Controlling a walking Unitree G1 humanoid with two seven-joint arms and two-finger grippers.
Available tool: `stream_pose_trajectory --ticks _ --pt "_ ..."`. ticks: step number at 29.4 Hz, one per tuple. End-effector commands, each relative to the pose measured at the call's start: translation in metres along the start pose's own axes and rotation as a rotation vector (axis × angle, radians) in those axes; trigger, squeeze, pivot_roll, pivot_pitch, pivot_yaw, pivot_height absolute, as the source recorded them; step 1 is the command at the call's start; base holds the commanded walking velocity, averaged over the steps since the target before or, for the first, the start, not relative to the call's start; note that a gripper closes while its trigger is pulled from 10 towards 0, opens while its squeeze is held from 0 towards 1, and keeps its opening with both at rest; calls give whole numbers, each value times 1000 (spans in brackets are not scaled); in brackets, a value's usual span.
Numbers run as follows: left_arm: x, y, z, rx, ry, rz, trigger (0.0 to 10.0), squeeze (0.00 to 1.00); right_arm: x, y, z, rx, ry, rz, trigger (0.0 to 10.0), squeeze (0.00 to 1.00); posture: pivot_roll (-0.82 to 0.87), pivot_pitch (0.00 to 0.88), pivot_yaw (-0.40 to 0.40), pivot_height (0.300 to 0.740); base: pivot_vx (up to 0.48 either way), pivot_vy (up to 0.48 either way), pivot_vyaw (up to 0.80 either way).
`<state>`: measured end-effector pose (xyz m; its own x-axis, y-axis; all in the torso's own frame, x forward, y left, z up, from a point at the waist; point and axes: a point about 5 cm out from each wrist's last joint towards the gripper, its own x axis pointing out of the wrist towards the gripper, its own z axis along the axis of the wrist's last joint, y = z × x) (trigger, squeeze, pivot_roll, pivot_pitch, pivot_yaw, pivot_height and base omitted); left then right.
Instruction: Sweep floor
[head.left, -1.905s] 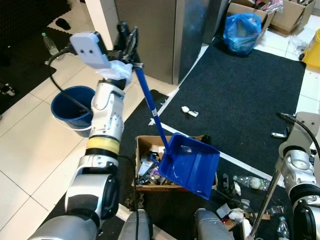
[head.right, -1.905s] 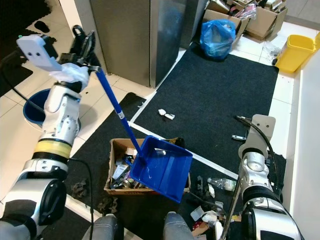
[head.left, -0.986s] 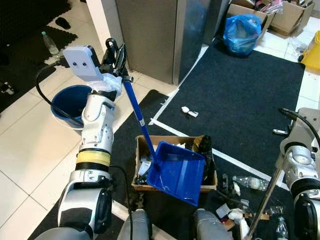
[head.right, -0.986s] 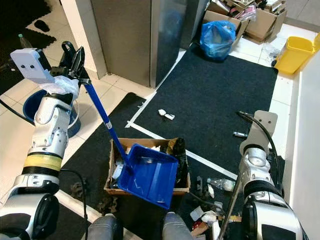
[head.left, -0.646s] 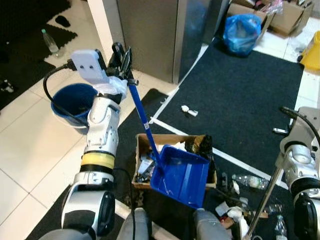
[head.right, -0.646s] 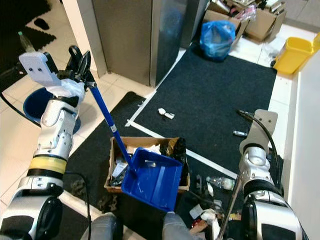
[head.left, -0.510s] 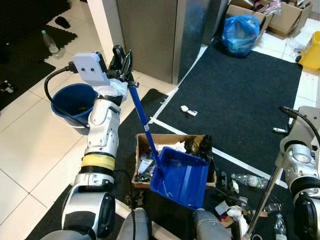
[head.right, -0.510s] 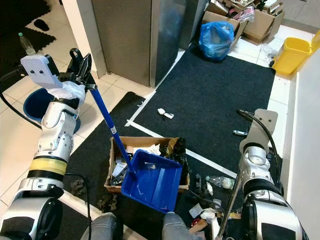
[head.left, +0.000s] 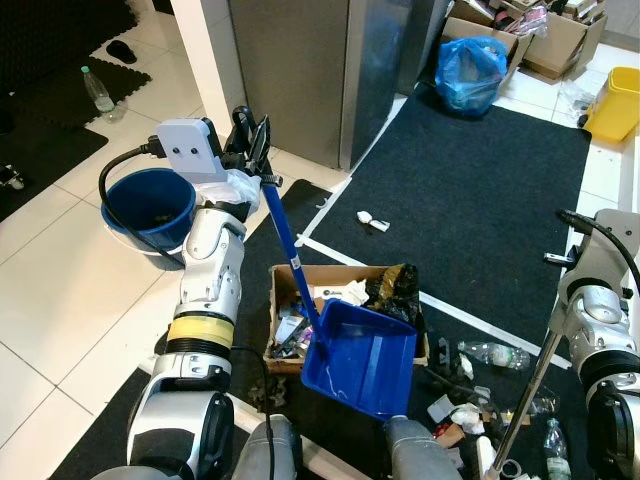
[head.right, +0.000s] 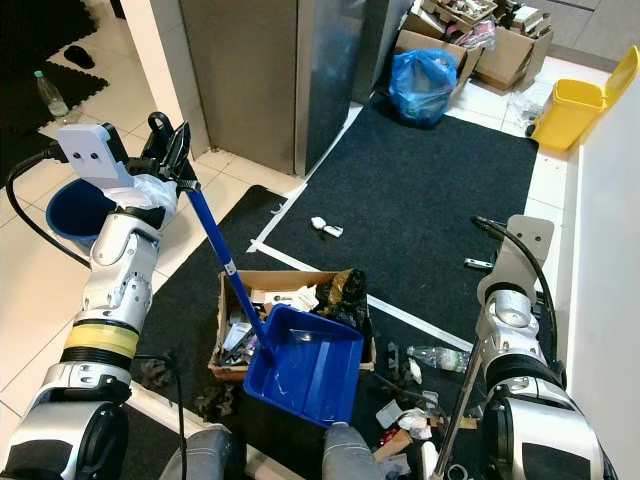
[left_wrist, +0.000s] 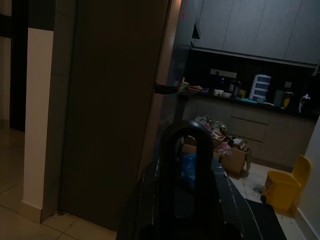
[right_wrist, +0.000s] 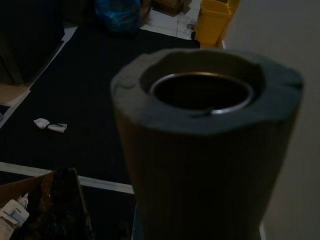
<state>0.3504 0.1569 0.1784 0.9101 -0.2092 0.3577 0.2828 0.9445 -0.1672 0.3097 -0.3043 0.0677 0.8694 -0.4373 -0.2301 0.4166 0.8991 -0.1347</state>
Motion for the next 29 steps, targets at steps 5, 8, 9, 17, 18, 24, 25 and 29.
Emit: stream_pose_trajectory --ticks 5,8,9,17,18,24,25,29 --pt "-1 -6 -6 -18 15 -8 10000 0 1 -2 0 -13 18 -3 10000 0 125 11 -50 740 -325 0 0" --pt "0 -8 -8 -25 21 -16 10000 0 2 -1 1 -17 19 -1 10000 0 125 8 -52 740 -439 0 0" --pt "0 -8 -8 -26 21 -16 10000 0 2 -1 1 -17 19 0 10000 0 125 8 -52 740 -480 0 0" --pt "-1 -8 -11 -30 32 -13 10000 0 2 -1 2 -21 18 1 10000 0 123 4 -53 740 -480 0 0" --pt "-1 -8 -11 -31 32 -13 10000 0 2 -1 2 -21 17 1 10000 0 124 7 -55 740 -480 0 0" --pt "-2 -8 -12 -32 34 -12 10000 0 2 -1 1 -21 20 0 10000 0 124 11 -54 740 -480 0 0" --pt "-3 -8 -12 -32 33 -12 10000 0 1 -1 0 -21 20 0 10000 0 123 12 -53 740 -480 0 0" --pt "-3 -9 -12 -35 33 -12 10000 0 1 -2 -1 -22 21 0 10000 0 123 12 -53 740 -480 0 0"
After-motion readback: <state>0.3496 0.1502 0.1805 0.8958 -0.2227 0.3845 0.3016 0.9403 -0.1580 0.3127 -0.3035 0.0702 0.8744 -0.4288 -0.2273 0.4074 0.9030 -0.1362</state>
